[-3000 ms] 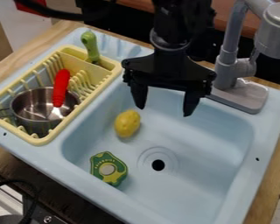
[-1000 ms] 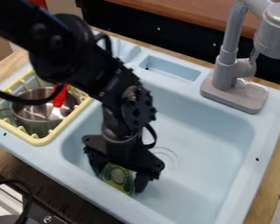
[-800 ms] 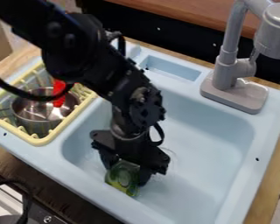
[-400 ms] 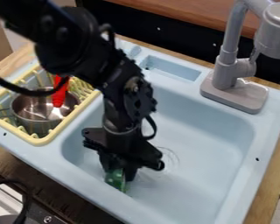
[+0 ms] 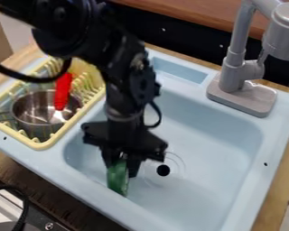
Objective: Take the green object and move it into the pan
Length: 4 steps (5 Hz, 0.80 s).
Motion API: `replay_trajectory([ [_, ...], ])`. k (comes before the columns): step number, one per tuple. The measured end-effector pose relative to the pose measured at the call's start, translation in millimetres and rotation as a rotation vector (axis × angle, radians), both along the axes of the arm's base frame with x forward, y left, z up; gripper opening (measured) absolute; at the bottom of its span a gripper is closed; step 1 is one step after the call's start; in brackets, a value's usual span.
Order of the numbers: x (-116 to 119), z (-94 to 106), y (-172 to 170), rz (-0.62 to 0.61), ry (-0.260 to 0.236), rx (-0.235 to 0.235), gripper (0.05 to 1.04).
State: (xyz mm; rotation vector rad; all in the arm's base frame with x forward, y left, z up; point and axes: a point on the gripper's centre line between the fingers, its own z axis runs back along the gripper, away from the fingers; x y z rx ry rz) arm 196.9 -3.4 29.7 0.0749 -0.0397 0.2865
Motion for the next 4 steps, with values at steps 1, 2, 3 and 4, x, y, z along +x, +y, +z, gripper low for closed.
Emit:
replay_trajectory([
  [1, 20, 22.0, -8, 0.057, -0.012, -0.040, 0.324],
  [2, 49, 47.9, -7, 0.133, -0.083, -0.090, 0.324],
  [3, 69, 64.2, 19, 0.160, -0.156, -0.093, 0.324],
  [4, 73, 76.6, 50, 0.129, -0.177, -0.112, 0.324],
])
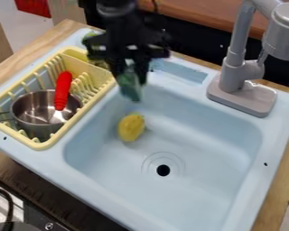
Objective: Take the green object and move it into the pan
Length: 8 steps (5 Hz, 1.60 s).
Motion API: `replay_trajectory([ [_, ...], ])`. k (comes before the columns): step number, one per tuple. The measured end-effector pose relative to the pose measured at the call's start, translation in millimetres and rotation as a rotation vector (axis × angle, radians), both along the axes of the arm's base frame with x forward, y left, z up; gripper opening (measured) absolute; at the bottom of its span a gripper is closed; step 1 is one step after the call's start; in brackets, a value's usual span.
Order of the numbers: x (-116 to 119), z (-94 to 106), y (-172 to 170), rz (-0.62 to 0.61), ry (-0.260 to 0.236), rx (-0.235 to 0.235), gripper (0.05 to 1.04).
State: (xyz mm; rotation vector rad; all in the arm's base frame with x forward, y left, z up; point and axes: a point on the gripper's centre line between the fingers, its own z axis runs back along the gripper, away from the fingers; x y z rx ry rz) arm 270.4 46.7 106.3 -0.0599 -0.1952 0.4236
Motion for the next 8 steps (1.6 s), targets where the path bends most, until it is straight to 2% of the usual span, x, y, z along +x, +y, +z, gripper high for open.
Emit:
replay_trajectory([
  [1, 1, 16.9, 31, -0.051, -0.026, -0.003, 0.324],
  [2, -1, 23.0, 69, -0.094, -0.047, 0.002, 0.324],
  [3, -5, 8.7, 102, -0.155, -0.069, 0.028, 0.324],
  [4, -10, -3.8, 112, -0.194, -0.131, 0.054, 0.324],
  [5, -20, -16.6, 108, -0.295, -0.131, 0.046, 0.324],
  [7, -29, -35.5, 103, -0.391, -0.139, 0.082, 0.324],
  [8, -35, -37.5, 108, -0.433, -0.107, 0.074, 0.324],
])
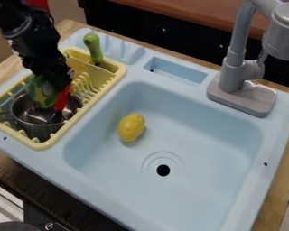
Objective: Take the green object and move it into the pan
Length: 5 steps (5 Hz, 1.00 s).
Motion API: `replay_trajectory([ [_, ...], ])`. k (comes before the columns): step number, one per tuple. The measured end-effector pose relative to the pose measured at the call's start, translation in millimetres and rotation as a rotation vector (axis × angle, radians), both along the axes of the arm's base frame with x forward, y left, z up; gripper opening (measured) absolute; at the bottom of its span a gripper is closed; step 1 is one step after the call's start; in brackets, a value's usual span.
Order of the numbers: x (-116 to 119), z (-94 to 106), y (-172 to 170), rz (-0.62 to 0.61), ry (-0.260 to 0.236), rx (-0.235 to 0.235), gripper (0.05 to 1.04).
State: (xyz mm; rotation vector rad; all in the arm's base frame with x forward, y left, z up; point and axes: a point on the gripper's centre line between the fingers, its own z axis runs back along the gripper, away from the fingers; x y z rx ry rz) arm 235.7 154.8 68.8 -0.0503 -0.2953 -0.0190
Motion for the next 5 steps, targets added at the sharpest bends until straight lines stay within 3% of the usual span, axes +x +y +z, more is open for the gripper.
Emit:
replay_trajectory([
  [1, 0, 0.6, 5, -0.015, -0.017, 0.021, 0.384],
  [3, -5, -0.9, 3, -0.040, 0.017, 0.011, 0.949],
  [4, -11, 1.4, 0, -0.060, 0.044, -0.034, 1.000],
  [5, -13, 7.5, -5, -0.051, 0.063, -0.042, 1.000],
])
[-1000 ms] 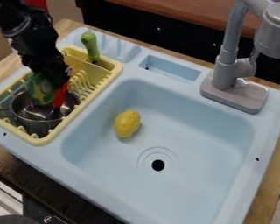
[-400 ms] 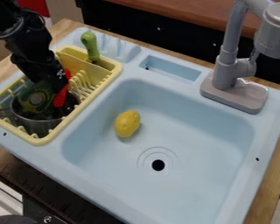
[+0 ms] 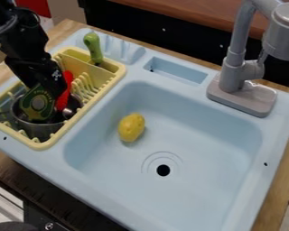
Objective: Take the green object and move it into the pan
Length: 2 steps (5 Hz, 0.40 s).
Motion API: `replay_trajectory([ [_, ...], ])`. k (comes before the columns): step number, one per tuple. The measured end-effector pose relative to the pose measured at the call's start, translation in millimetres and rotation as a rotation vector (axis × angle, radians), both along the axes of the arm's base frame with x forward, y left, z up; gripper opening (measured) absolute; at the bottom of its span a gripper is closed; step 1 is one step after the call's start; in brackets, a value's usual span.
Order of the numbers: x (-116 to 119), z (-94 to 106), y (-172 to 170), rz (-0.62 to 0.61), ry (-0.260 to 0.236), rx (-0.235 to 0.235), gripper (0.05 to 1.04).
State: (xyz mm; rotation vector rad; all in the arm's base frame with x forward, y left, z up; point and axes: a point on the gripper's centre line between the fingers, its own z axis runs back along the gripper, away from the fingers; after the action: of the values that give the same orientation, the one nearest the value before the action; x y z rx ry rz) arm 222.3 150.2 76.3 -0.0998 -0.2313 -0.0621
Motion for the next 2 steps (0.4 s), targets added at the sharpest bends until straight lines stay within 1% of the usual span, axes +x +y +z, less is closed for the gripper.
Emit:
replay_trajectory([
  [2, -2, 22.1, -20, 0.029, 0.057, -0.069, 1.000],
])
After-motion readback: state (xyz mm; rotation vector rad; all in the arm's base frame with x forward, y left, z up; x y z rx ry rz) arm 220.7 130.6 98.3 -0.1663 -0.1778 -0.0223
